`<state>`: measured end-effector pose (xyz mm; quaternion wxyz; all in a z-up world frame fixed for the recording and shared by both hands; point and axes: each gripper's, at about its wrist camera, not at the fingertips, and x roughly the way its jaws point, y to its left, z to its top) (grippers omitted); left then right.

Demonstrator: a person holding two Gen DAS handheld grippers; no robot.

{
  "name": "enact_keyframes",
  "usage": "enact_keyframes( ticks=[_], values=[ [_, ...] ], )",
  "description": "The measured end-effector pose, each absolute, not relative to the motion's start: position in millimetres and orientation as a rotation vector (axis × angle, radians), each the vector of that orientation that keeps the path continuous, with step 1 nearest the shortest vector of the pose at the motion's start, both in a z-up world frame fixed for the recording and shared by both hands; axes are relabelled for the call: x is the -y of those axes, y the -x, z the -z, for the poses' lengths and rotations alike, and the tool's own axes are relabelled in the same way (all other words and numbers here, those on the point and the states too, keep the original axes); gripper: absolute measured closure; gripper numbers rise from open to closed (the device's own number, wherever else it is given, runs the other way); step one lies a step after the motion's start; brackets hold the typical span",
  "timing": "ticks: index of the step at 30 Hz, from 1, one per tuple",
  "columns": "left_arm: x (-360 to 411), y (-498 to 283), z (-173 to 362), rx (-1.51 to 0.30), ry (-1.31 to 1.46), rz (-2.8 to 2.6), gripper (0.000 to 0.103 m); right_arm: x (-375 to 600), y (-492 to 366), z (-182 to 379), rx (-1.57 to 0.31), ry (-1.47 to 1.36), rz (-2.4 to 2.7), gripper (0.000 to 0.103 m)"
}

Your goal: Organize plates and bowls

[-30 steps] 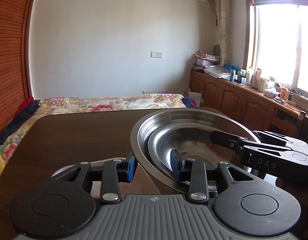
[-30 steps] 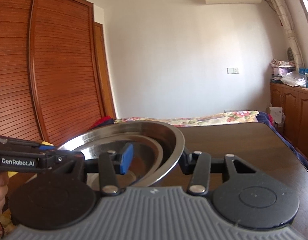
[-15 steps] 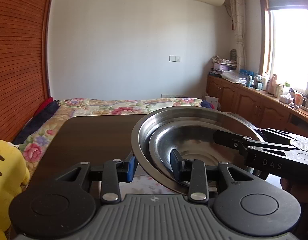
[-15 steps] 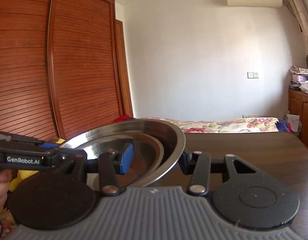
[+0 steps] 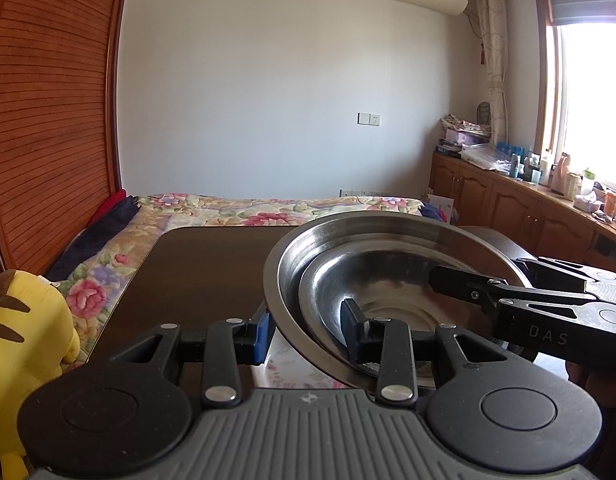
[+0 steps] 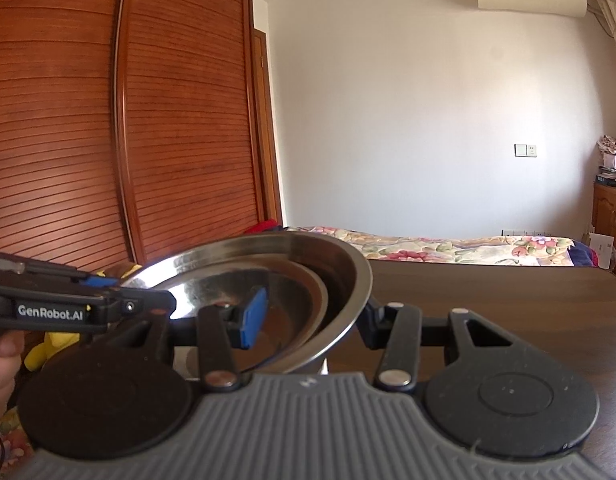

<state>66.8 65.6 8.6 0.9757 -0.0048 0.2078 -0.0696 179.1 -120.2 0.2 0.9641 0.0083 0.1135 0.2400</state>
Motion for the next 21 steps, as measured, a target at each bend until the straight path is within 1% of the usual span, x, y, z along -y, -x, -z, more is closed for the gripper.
enact_keyframes(
  ticks=[21],
  values=[
    [-77,-59,6,-0.455,0.024,0.111,0.065,102,-181,11,-0.28,0.004,-0.506,0.053]
  ],
)
